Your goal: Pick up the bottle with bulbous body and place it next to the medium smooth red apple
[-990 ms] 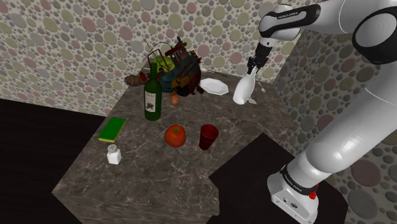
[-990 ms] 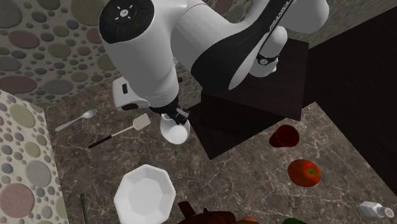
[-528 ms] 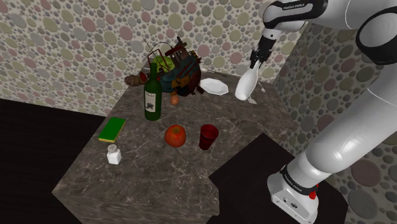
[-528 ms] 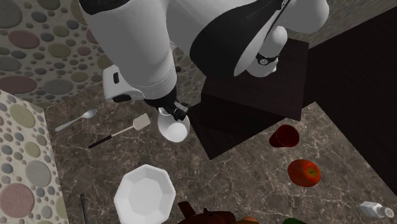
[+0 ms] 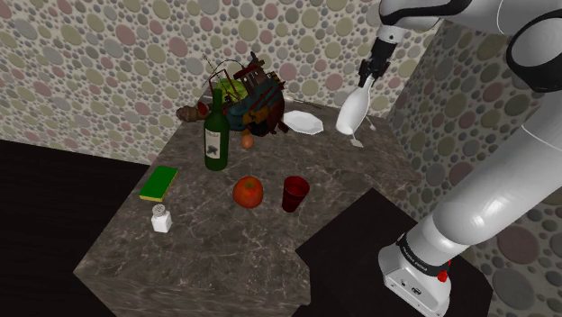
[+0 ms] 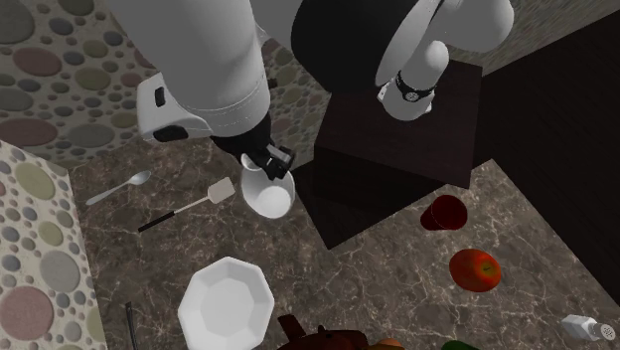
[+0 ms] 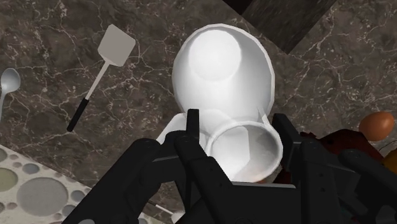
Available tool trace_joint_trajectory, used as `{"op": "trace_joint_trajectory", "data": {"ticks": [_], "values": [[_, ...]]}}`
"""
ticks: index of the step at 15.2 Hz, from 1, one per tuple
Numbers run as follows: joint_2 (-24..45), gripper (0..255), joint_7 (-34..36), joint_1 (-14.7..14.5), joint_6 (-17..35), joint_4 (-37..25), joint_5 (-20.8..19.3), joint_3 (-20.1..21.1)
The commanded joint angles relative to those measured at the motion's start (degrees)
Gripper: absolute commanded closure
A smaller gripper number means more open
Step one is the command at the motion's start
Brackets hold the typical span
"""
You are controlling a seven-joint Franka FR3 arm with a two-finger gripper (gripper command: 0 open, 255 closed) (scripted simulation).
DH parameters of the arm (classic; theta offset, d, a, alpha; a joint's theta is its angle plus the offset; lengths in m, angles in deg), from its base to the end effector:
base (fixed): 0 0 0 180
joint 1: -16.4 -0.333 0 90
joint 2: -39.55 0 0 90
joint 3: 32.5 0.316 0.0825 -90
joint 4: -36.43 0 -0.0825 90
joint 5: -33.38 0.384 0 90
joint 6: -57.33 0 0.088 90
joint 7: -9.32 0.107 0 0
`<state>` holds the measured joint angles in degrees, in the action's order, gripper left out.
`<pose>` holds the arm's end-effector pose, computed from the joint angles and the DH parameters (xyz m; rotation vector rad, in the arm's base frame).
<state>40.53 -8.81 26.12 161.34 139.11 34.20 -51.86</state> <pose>0.4984 -0.2745 0.5311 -3.1220 0.3045 -0.0154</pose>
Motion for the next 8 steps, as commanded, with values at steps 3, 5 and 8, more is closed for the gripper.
{"op": "trace_joint_trajectory", "data": {"ticks": [3,5,8], "values": [[-0.18,255,0.16,-0.06,-3.08,-2.91,-0.07,0.05],[-0.10,255,0.15,-0.04,-4.64,-4.55,-0.04,0.04],[0.14,255,0.12,-0.01,-7.01,-7.14,0.03,0.01]]}}
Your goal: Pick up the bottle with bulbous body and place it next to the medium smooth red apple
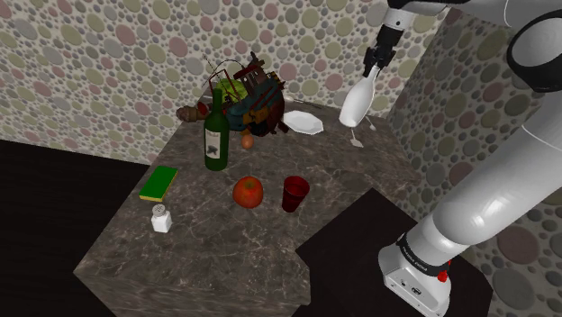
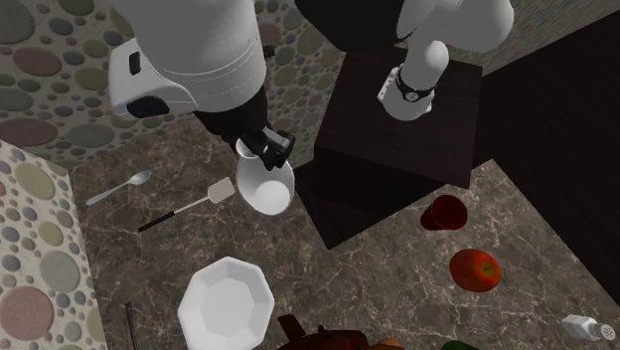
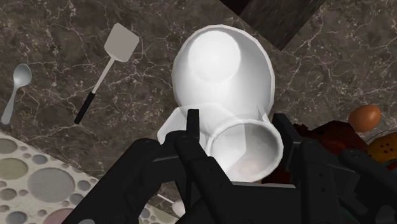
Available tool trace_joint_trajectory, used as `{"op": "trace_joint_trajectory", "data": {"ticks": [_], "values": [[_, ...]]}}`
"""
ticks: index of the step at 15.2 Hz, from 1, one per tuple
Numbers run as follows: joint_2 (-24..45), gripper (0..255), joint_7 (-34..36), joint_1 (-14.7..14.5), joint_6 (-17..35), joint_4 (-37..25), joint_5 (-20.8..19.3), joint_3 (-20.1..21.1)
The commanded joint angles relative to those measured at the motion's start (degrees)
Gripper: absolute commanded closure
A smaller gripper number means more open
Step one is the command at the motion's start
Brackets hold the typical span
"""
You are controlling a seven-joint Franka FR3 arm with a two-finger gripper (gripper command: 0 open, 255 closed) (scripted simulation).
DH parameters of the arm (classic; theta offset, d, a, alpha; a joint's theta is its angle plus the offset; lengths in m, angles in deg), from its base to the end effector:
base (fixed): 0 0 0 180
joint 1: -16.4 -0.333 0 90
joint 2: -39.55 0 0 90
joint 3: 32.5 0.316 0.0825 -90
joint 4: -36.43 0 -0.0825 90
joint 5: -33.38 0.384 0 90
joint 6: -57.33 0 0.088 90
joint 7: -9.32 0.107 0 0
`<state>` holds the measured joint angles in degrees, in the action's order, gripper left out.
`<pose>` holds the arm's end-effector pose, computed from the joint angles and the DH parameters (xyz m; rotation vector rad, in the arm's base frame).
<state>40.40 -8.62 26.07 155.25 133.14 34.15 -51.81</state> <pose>0.4973 -0.2726 0.5730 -3.1219 0.3045 -0.0155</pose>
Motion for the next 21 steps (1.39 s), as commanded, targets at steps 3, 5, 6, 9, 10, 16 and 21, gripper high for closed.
{"op": "trace_joint_trajectory", "data": {"ticks": [3,5,6,9,10,16,21], "values": [[0.64,255,-0.14,0.09,-3.32,-3.93,0.21,-0.08],[0.97,255,-0.20,0.14,-4.96,-5.87,0.32,-0.12],[1.16,255,-0.24,0.17,-5.78,-6.88,0.38,-0.14],[1.83,255,-0.37,0.29,-8.30,-10.03,0.61,-0.23],[2.10,255,-0.43,0.33,-9.16,-11.14,0.70,-0.26],[4.12,255,-0.83,0.75,-14.52,-18.40,1.42,-0.52],[6.54,255,-1.29,1.36,-19.41,-25.56,2.33,-0.83]]}}
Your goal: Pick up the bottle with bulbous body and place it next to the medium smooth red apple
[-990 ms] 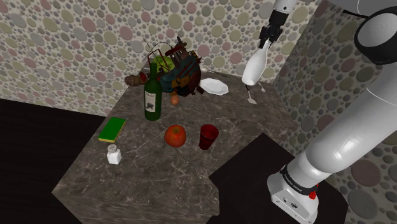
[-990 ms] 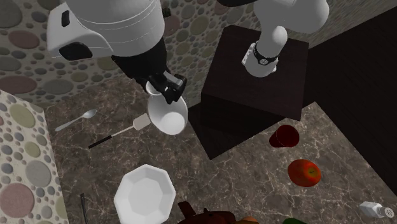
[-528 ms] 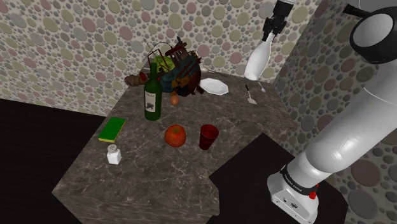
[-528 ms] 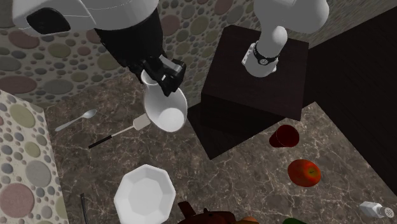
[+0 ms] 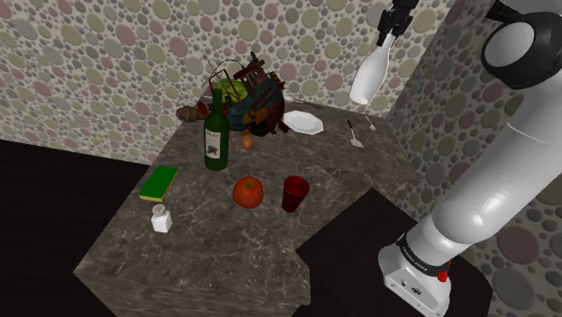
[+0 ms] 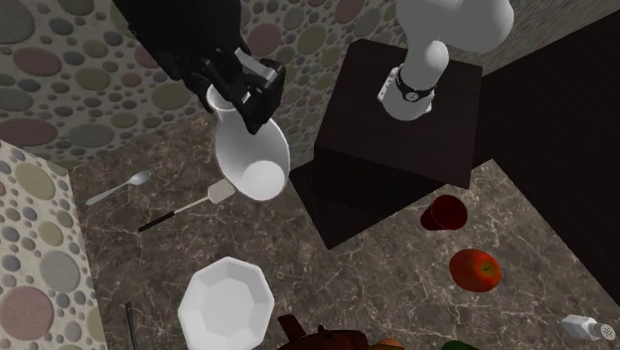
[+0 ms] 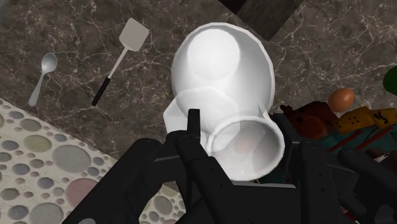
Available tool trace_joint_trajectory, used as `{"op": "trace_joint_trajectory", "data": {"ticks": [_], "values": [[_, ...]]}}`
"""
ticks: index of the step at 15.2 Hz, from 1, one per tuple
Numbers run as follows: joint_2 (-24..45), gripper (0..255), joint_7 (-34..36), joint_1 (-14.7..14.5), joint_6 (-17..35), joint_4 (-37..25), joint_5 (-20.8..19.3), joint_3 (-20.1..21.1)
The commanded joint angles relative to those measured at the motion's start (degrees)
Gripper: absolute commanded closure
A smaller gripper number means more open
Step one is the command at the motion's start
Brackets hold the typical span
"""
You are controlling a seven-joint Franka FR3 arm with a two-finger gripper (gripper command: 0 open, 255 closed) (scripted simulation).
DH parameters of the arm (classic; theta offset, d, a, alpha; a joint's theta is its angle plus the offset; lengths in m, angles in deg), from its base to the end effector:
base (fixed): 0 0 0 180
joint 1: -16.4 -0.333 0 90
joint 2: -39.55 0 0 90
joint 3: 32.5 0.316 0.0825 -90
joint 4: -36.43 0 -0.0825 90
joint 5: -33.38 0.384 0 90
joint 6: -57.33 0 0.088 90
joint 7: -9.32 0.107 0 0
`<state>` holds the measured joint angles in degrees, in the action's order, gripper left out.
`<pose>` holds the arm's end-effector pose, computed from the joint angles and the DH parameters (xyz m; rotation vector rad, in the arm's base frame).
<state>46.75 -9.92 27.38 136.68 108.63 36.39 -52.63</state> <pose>0.4990 -0.2742 0.6847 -3.1218 0.3047 -0.0149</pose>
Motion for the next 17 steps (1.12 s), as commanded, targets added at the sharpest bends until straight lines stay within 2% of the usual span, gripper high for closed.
{"op": "trace_joint_trajectory", "data": {"ticks": [1,4,10,17], "values": [[0.79,255,-0.11,0.22,-1.89,-2.64,0.31,-0.09],[2.38,255,-0.39,0.71,-4.54,-6.79,0.95,-0.28],[-2.07,255,8.58,-5.26,-3.03,-1.25,-1.07,3.51],[-3.61,255,18.71,-10.95,-2.58,0.54,-1.91,8.20]]}}
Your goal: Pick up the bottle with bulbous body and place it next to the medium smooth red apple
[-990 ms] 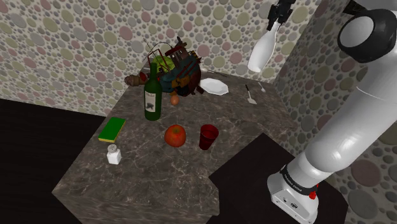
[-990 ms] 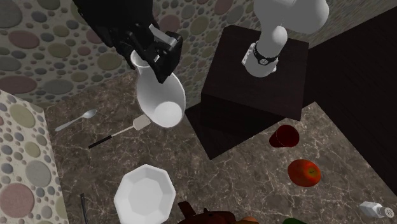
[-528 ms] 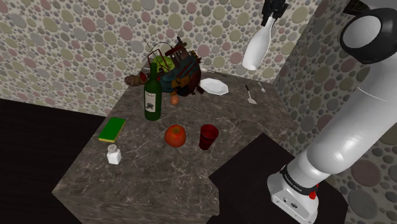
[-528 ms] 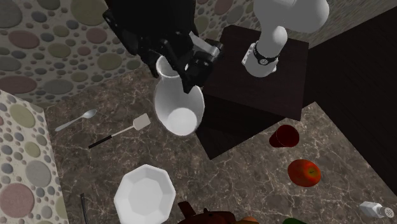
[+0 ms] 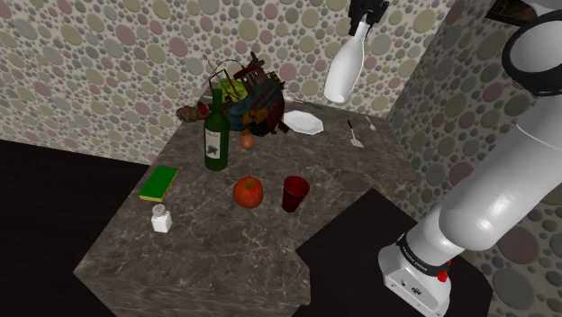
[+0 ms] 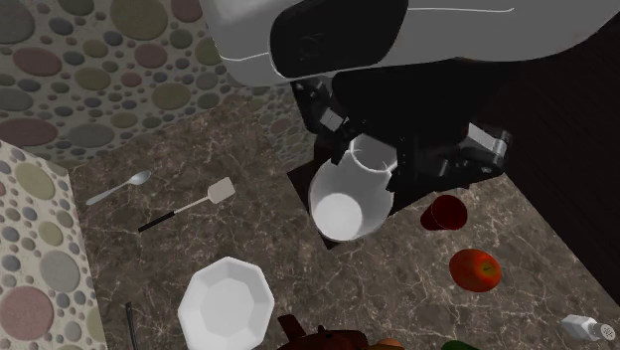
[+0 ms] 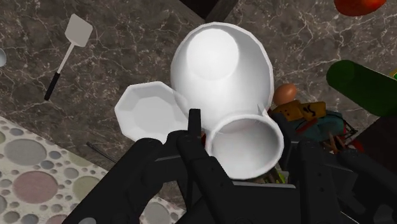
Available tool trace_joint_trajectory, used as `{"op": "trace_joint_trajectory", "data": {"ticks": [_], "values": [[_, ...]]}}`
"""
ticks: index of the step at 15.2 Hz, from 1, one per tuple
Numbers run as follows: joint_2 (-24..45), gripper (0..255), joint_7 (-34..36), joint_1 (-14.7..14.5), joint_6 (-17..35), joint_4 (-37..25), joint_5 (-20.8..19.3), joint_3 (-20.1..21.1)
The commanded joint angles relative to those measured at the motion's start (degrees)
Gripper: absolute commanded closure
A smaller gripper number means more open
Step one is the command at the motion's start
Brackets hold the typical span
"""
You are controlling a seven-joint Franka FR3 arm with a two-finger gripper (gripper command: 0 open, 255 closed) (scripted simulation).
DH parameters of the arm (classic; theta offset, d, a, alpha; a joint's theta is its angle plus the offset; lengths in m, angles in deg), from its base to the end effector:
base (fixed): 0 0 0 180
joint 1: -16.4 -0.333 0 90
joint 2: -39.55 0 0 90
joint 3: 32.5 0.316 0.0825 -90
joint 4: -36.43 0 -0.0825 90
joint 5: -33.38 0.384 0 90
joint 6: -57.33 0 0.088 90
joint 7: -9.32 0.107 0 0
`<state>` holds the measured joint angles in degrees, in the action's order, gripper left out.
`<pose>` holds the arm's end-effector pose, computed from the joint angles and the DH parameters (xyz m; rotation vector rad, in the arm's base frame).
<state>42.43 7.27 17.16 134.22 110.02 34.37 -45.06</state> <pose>0.5276 -0.1183 0.7088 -3.1224 0.3013 -0.0145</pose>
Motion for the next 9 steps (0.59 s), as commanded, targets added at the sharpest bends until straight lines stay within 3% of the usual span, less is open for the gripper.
{"op": "trace_joint_trajectory", "data": {"ticks": [1,9], "values": [[0.78,255,2.93,-1.47,-0.14,-0.97,0.07,1.31],[4.01,255,13.82,-7.39,-1.18,-5.33,0.01,6.26]]}}
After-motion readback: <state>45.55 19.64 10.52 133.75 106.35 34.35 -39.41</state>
